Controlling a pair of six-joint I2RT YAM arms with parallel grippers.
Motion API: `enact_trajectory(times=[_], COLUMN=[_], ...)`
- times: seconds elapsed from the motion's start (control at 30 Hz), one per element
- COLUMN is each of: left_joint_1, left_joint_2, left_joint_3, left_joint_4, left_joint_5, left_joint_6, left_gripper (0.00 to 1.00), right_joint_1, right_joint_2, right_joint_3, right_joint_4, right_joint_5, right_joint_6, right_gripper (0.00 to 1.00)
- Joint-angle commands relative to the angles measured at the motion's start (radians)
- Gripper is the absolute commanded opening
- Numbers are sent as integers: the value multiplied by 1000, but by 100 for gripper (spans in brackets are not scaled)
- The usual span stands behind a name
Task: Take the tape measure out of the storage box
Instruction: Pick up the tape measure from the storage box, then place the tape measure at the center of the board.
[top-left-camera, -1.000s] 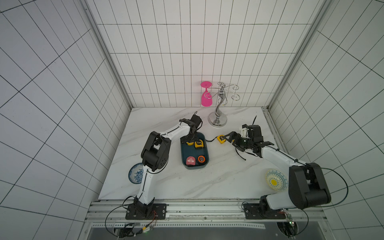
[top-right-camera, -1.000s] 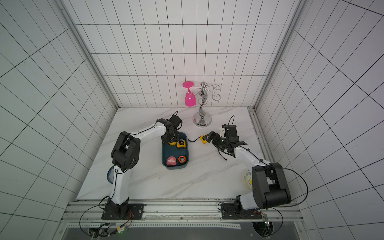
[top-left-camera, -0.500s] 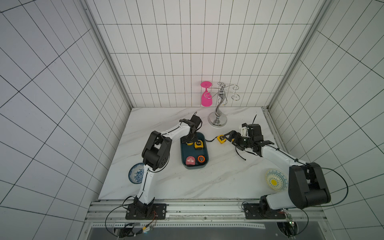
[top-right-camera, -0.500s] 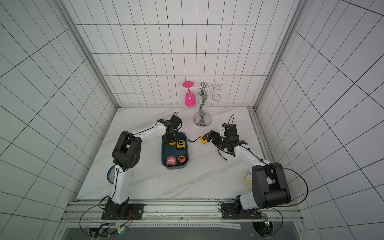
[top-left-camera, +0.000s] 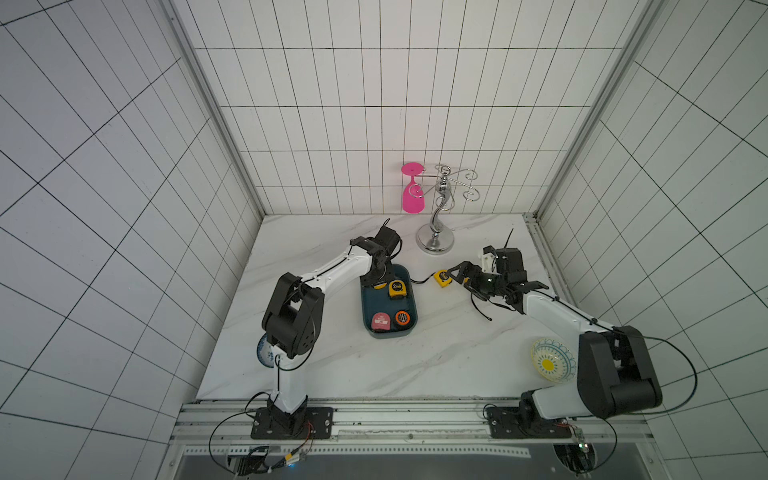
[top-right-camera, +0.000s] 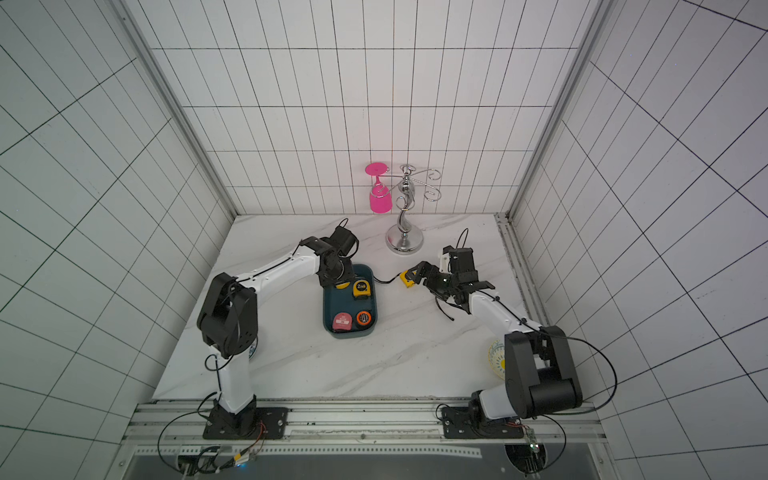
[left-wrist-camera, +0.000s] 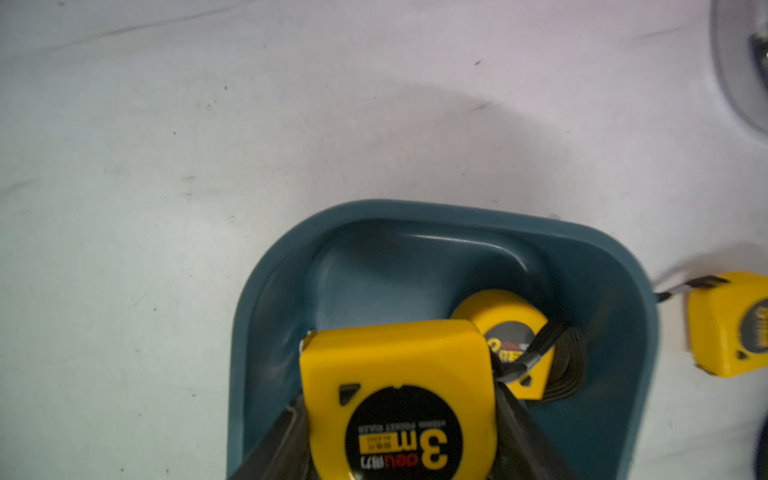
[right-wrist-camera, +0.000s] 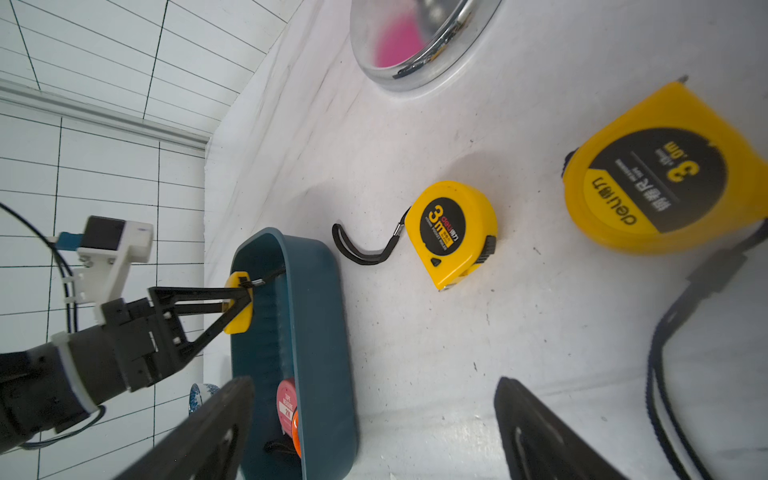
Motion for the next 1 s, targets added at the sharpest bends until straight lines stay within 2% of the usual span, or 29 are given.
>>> enact_trajectory(times=[0.0,0.33,0.73,0.97], left_joint_1=[-21,-86,-155,-168], left_joint_2=[-84,-156,-118,-129], left_joint_3=[-1,117,265,199], left_joint_4=[12,8,40,132], left_joint_5=[-7,35,46,88], left_joint_6=[-49,-127,-206,-315], left_gripper=[0,0,0,0], right_joint_1=[46,136,205,239], right_joint_2=[-44,-128,-270,-289], right_joint_3=[10,-37,-156,-208], right_joint_4=[6,111,292,420], right_joint_5=[13,79,164,183], right_joint_6=[-47,-53,-31,-36], right_gripper=[95,95,95,95])
